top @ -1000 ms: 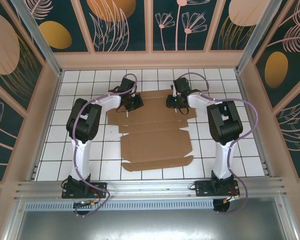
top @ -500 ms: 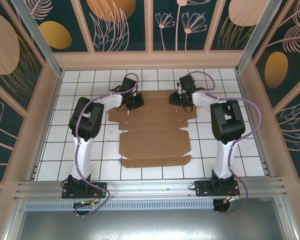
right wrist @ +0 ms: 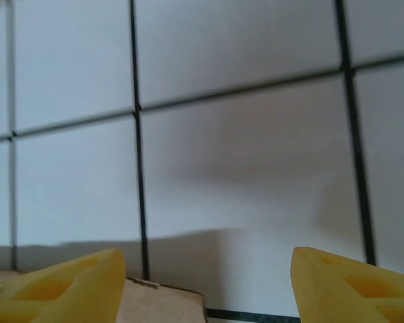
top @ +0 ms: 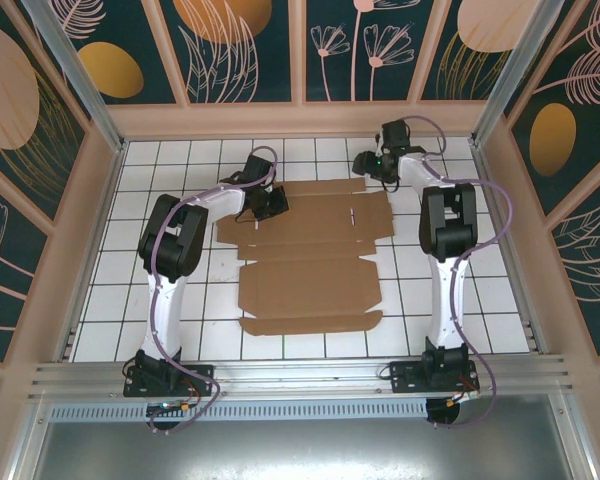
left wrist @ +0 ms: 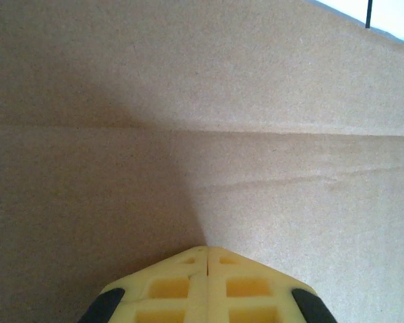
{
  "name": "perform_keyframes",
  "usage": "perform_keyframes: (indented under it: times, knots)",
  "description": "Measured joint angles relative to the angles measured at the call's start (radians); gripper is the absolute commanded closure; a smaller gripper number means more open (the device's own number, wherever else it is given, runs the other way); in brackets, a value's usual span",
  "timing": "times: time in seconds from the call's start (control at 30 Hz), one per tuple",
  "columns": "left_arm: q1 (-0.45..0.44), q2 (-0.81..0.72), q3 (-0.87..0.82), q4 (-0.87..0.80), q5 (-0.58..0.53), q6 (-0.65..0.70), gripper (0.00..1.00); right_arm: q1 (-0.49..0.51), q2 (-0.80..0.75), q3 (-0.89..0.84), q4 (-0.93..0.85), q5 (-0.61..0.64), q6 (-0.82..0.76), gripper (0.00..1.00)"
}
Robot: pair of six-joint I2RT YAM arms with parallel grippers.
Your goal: Fold the paper box
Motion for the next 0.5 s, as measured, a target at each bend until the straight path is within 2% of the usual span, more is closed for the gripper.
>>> perform_keyframes:
  times: [0.13, 0.3, 0.5]
  knots:
    - [0.0, 0.0, -0.002, 0.006, -0.005, 0.0, 0.95, -0.002, 0.009, 0.007, 0.0, -0.045, -0.017, 0.4]
    - [0.0, 0.0, -0.002, 0.007, -0.006, 0.0, 0.95, 0.01, 0.009, -0.013, 0.002, -0.11, -0.02, 0.55]
    - [0.0, 0.0, 0.0, 0.005, -0.017, 0.0, 0.95, 0.014, 0.003, -0.02, 0.008, -0.113, -0.022, 0.75]
